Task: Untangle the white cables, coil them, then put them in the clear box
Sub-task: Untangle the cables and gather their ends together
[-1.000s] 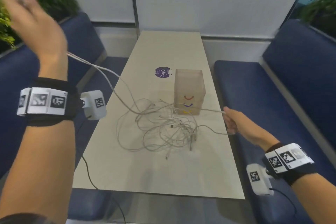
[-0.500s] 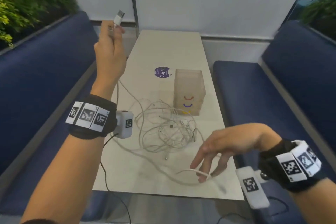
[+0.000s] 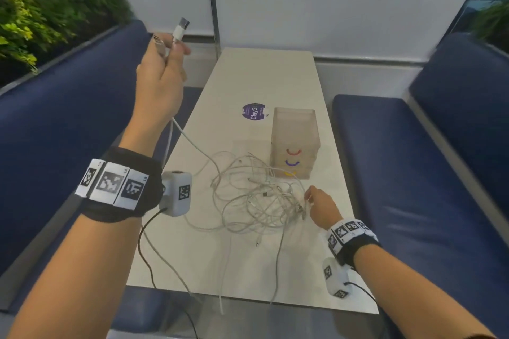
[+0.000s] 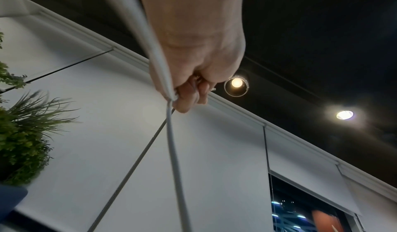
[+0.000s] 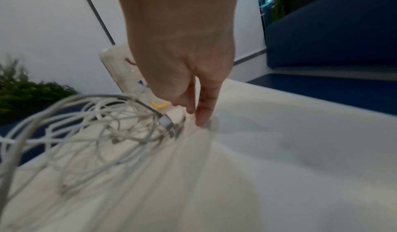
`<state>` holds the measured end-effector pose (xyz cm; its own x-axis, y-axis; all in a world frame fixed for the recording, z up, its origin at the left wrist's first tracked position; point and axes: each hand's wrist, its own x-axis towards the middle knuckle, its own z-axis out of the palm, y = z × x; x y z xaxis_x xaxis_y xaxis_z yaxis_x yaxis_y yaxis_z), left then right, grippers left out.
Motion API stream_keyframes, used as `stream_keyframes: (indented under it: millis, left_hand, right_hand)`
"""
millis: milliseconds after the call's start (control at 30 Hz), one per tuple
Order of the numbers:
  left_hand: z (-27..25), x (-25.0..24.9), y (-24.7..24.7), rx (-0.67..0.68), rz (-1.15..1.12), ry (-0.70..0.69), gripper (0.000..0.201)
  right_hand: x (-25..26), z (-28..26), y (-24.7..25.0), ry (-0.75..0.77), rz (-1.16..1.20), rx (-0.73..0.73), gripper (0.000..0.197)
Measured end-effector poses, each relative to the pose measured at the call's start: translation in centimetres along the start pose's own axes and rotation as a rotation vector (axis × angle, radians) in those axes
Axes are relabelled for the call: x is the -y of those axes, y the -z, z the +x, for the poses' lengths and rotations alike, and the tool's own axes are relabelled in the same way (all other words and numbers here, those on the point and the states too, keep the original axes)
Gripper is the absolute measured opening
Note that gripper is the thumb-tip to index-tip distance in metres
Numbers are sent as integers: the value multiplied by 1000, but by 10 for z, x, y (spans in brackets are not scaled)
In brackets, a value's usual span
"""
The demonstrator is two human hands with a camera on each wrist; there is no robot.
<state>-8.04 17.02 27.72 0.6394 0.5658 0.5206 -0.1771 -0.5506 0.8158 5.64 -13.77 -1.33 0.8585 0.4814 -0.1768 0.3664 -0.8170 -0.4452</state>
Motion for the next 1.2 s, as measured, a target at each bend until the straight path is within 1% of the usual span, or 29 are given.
stream_keyframes:
  millis: [100, 133, 200, 267, 333, 400, 433, 467, 500, 567, 600, 633, 700, 767, 833, 867, 933, 967, 1033, 1100, 1133, 1167, 1200]
  left_hand:
    - [-8, -3, 7, 36, 8, 12, 21]
    - [-11, -5, 8, 50, 6, 11, 20]
    - [-16, -7, 11, 69, -2, 4, 20]
    - [-21, -7, 12, 77, -15, 6, 20]
    - [-25, -7, 11, 82, -20, 18, 20]
    - [-28, -8, 8, 102, -24, 29, 21]
    - [-29, -9, 7, 116, -28, 35, 22]
    - [-31, -11, 5, 128, -37, 41, 22]
    - [-32, -13, 2, 140, -52, 46, 21]
    - [-35, -17, -5, 169, -112, 67, 15]
    - [-37, -19, -11, 191, -153, 84, 11]
    - [-39, -21, -17, 216, -186, 101, 9]
    - [-44, -24, -34, 285, -235, 135, 16]
    - [-51, -29, -51, 356, -310, 159, 22]
    - [-59, -36, -65, 389, -413, 167, 23]
    - [-62, -40, -71, 387, -463, 159, 20]
    - [-67, -51, -77, 341, -515, 148, 10]
    - [-68, -55, -78, 302, -524, 155, 10]
    - [-68, -64, -75, 231, -520, 167, 18]
    - [-64, -68, -64, 123, -494, 124, 31]
    - [-60, -69, -57, 49, -503, 80, 35]
    - [-55, -71, -48, -26, -523, 50, 38]
    - [-49, -74, -39, -105, -548, 22, 39]
  right_hand:
    - [-4, 10, -17, 102, -119, -1, 41]
    - [-9, 14, -20, 143, -130, -11, 38]
    - [-19, 15, -22, 267, -210, -54, 21]
    - [-29, 11, -20, 351, -281, -113, 6]
    - [-34, 1, -15, 361, -245, -159, 7]
    - [-29, -8, -2, 340, -185, -211, 5]
    - [-22, -13, 12, 294, -126, -230, 7]
    - [-18, -15, 28, 246, -37, -262, 14]
    - [-8, -19, 49, 201, 87, -324, 18]
    - [17, -25, 95, 157, 339, -467, 14]
    - [34, -27, 116, 171, 467, -510, 11]
    - [55, -31, 136, 207, 582, -522, 9]
    - [102, -39, 168, 313, 738, -522, 5]
    - [148, -51, 191, 445, 806, -479, 3]
    - [185, -63, 199, 539, 841, -413, 6]
    - [198, -67, 198, 576, 849, -385, 8]
    - [216, -73, 192, 632, 831, -366, 8]
    - [222, -74, 189, 645, 826, -370, 6]
    - [231, -75, 186, 642, 881, -368, 14]
    - [236, -76, 187, 647, 1006, -259, 20]
    - [236, -75, 188, 670, 1020, -200, 18]
    - [234, -75, 188, 705, 966, -167, 14]
    - [232, -73, 187, 742, 847, -164, 8]
